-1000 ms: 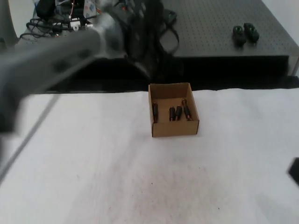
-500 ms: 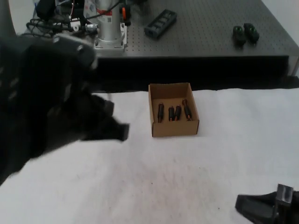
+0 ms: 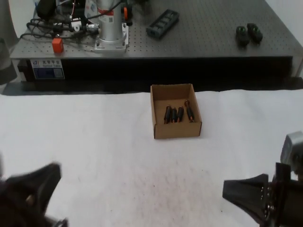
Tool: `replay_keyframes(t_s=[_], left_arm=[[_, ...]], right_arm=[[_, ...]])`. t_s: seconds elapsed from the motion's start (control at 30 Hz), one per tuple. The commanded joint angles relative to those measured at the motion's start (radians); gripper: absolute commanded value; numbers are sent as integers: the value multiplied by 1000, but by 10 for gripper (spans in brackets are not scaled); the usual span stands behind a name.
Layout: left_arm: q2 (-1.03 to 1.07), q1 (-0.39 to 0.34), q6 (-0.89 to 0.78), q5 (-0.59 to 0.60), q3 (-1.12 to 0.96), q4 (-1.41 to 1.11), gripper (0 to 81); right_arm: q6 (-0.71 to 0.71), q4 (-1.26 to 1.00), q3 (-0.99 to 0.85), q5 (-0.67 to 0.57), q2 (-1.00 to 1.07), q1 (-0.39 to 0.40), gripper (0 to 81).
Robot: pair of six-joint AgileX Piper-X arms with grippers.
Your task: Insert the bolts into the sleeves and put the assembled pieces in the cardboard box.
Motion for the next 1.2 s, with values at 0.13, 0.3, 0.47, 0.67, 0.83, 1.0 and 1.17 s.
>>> replay_keyframes(t_s=[0.13,0.3,0.47,0.67,0.83,1.0,1.17], left_arm=[[-158,2,-137,-104,6,195,6],[-164,2,-230,-106,6,278,6],[-164,2,-239,-157,24,287,6],[-164,2,-347,-157,147,201,6],[-164,2,-349,-157,199,187,6],[-164,2,-347,-179,232,183,6],[-164,2,-339,-149,251,189,6]], right_arm=[[-186,-18,1,65,-195,-4,45],[-449,287,1,313,-445,-4,45],[-688,707,1,612,-681,-2,45],[-748,773,1,930,-770,30,45],[-747,809,17,1066,-711,69,45],[-747,778,81,1099,-639,104,45],[-749,757,111,1094,-629,115,45]])
